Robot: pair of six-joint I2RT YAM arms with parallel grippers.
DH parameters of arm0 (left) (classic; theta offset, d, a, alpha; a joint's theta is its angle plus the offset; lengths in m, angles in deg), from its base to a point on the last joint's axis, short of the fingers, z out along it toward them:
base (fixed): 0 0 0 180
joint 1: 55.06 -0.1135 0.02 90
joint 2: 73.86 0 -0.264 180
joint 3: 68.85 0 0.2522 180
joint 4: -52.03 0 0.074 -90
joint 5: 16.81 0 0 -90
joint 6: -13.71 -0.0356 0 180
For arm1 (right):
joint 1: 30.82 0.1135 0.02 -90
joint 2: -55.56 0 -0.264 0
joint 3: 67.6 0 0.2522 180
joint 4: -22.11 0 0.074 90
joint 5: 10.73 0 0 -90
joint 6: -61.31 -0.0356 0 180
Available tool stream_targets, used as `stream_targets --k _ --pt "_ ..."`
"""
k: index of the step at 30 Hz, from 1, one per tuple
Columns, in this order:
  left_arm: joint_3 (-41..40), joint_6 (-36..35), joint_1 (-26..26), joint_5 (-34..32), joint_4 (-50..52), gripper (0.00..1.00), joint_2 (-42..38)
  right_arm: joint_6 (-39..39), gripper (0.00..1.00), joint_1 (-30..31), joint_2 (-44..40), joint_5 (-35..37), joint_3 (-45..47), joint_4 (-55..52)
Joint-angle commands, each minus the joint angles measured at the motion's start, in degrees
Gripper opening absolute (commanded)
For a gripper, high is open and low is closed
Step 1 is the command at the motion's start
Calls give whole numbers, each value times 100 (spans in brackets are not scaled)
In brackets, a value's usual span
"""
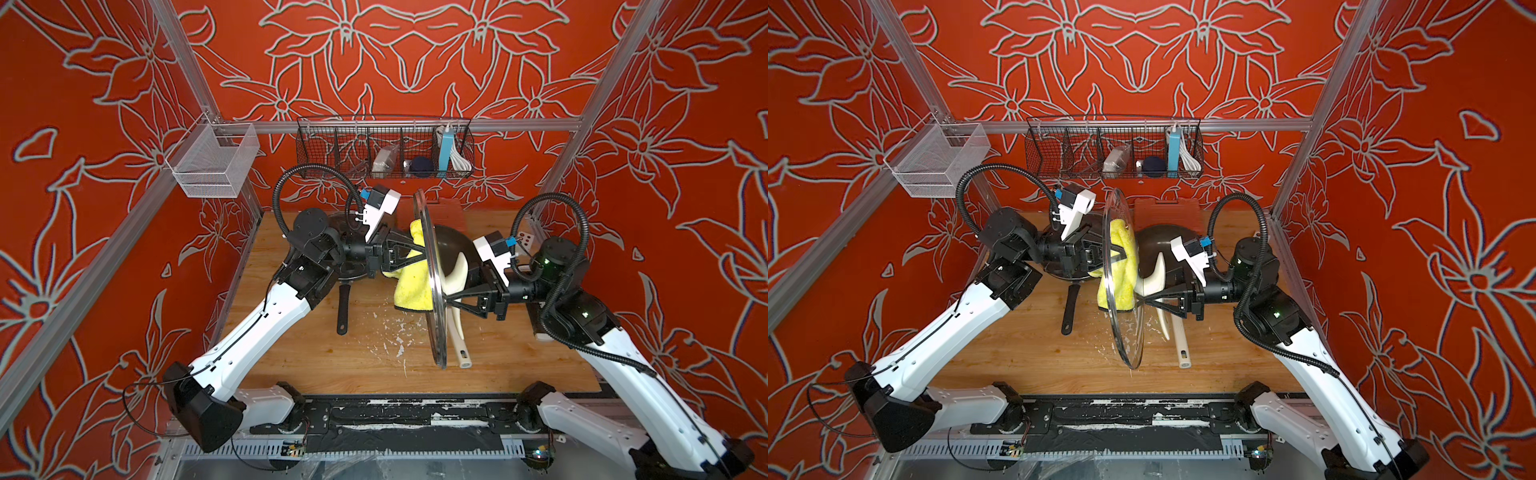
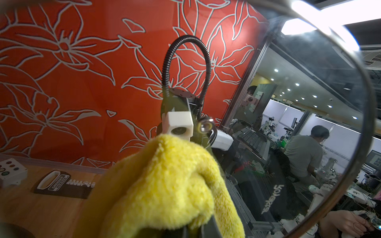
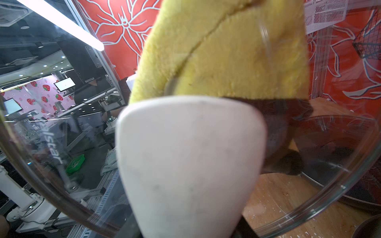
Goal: Wipe the pot lid with a cloth
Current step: Wipe the pot lid.
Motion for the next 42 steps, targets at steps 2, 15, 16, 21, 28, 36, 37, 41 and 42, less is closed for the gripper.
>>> stream_targets --k 2,15,16,21,28,36,37,41,42 --pt "-13 -366 38 -267 382 0 152 -9 0 136 -414 -410 -264 1246" --pt "-234 -994 29 -888 1174 0 420 172 0 136 -574 241 -493 1113" --pt "-249 -1088 16 -958 1306 0 398 242 0 135 -578 338 -503 1031" --pt "-558 -1242 -280 -1518 1724 0 200 722 0 132 -564 968 -533 471" --pt "-935 -1359 -886 -2545 2369 0 -179 1314 0 89 -469 1777 -646 -258" --pt "-364 -2146 -1076 -3756 3883 0 -463 2222 0 -49 -221 2745 -1106 -1642" --pt "-258 -2238 -1100 -3846 4089 0 -483 2367 0 -70 -186 2906 -1186 -1858" --pt "91 -2503 -1248 -4102 4673 0 -588 2784 0 -104 -5 3613 -1453 -2550" --pt "179 -2537 -1287 -4150 4814 0 -601 2853 0 -102 49 3750 -1486 -2662"
